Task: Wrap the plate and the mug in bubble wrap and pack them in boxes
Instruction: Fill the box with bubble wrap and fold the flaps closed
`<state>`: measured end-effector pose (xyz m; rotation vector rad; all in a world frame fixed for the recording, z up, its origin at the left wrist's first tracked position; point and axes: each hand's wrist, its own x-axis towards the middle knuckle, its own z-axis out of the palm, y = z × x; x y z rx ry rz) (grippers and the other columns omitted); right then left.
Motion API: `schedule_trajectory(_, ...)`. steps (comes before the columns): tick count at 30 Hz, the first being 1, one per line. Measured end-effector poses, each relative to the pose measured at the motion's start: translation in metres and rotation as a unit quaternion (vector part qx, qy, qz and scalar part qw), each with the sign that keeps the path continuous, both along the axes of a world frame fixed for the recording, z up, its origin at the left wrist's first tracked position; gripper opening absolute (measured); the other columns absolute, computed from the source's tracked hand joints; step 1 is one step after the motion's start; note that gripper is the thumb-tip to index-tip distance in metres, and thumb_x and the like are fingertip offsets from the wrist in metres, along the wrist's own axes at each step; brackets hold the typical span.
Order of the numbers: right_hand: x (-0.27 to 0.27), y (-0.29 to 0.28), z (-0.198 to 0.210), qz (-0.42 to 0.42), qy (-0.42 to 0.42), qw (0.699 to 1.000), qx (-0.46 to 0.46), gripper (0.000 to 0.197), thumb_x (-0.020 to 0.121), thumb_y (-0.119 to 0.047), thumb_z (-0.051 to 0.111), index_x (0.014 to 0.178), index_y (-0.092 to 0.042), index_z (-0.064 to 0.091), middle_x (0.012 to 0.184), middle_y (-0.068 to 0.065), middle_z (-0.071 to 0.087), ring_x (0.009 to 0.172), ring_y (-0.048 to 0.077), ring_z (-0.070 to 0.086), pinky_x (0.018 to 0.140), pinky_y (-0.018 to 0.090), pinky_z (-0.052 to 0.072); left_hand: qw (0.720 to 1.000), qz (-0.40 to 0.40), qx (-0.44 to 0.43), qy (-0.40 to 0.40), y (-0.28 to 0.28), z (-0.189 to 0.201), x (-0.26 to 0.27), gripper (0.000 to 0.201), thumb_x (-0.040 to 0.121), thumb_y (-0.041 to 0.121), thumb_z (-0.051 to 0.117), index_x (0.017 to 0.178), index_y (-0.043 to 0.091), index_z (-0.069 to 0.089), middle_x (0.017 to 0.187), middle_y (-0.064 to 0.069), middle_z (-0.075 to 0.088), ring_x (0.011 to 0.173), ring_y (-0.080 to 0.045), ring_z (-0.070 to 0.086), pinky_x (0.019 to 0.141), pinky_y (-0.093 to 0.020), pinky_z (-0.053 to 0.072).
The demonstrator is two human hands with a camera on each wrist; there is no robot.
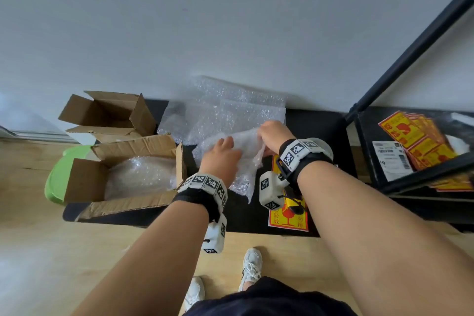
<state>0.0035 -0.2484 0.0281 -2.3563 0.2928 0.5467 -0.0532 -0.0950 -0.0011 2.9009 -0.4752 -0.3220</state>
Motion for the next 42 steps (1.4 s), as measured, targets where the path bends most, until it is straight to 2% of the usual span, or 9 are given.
schedule_trajectory(6,0.003,-0.021,0.026,-0.137,-0.093,0.986,0.019,0.025,0.097,-0.013,0.04,0.078,-0.007,0.055,0.062,0.005,0.06,0.061,0.027,0.064,0.051,0.022,0.05,0.991,0.024,-0.112,-0.074,0.009,0.045,0.029,0.02,0.089,0.032,0.065,0.098,0.015,0.067,0.133,0.003,0.051,0.127,-0.018,0.04,0.104,-0.035,0.037)
schedule_trajectory(10,0.005,-0.024,0.049,-0.282,-0.086,0.93,0.22,0.019,0.101,-0.014,0.034,0.099,-0.005,0.051,0.072,0.011,0.06,0.06,0.03,0.063,0.06,0.04,0.054,0.969,0.122,-0.211,-0.038,0.016,0.081,0.048,0.018,0.093,0.031,0.058,0.082,0.017,0.054,0.095,-0.002,0.062,0.092,-0.022,0.057,0.078,-0.03,0.041)
schedule_trajectory(13,0.001,-0.021,0.062,-0.244,-0.071,0.939,0.233,0.027,0.096,0.0,0.038,0.118,-0.006,0.054,0.08,0.007,0.059,0.065,0.02,0.058,0.061,0.032,0.049,0.927,0.192,-0.322,-0.006,0.023,0.104,0.057,0.012,0.097,0.024,0.052,0.091,0.013,0.052,0.089,-0.002,0.063,0.082,-0.02,0.059,0.067,-0.026,0.043)
schedule_trajectory(18,-0.007,-0.001,0.072,-0.13,-0.02,0.965,0.226,0.04,0.094,-0.022,0.056,0.133,-0.016,0.051,0.123,0.006,0.058,0.113,0.021,0.057,0.101,0.037,0.046,0.813,0.248,-0.516,0.102,0.033,0.124,0.061,0.018,0.097,0.007,0.05,0.114,0.007,0.055,0.081,-0.003,0.067,0.071,-0.011,0.065,0.068,-0.02,0.049)
schedule_trajectory(24,-0.015,0.022,0.069,-0.109,0.009,0.938,0.328,0.048,0.089,-0.057,0.055,0.114,-0.018,0.066,0.105,0.004,0.07,0.098,0.019,0.066,0.092,0.033,0.05,0.727,0.239,-0.609,0.21,0.038,0.122,0.046,0.01,0.098,0.0,0.047,0.102,0.0,0.056,0.094,-0.014,0.068,0.075,-0.021,0.069,0.074,-0.031,0.055)
schedule_trajectory(29,-0.019,0.033,0.074,-0.062,-0.092,0.977,0.182,0.022,0.095,-0.019,0.053,0.095,-0.009,0.072,0.088,0.007,0.068,0.079,0.017,0.059,0.082,0.031,0.049,0.756,0.249,-0.582,0.17,0.042,0.121,0.038,0.005,0.095,0.004,0.054,0.091,0.007,0.054,0.091,-0.009,0.067,0.066,-0.016,0.065,0.06,-0.024,0.052)
schedule_trajectory(35,-0.017,0.025,0.076,-0.233,-0.169,0.948,0.134,0.025,0.097,-0.023,0.047,0.09,-0.006,0.065,0.088,0.013,0.063,0.086,0.032,0.061,0.08,0.04,0.053,0.798,0.358,-0.484,0.037,0.064,0.118,0.042,0.017,0.091,0.024,0.064,0.085,0.011,0.053,0.078,-0.001,0.065,0.048,-0.013,0.048,0.053,-0.023,0.043)
schedule_trajectory(40,-0.019,0.029,0.081,-0.26,-0.212,0.931,0.146,0.023,0.099,-0.018,0.04,0.092,-0.004,0.057,0.072,0.009,0.055,0.053,0.018,0.051,0.048,0.025,0.041,0.813,0.357,-0.46,0.002,0.067,0.122,0.041,0.022,0.094,0.029,0.058,0.099,0.008,0.058,0.071,0.004,0.063,0.046,-0.012,0.049,0.05,-0.023,0.042)
schedule_trajectory(42,-0.02,0.033,0.086,-0.24,-0.187,0.936,0.178,0.035,0.1,-0.028,0.039,0.093,0.001,0.059,0.073,0.01,0.057,0.063,0.022,0.058,0.057,0.022,0.052,0.79,0.38,-0.48,0.001,0.071,0.124,0.043,0.019,0.097,0.026,0.054,0.102,0.008,0.054,0.073,0.001,0.064,0.037,-0.009,0.05,0.043,-0.021,0.042)
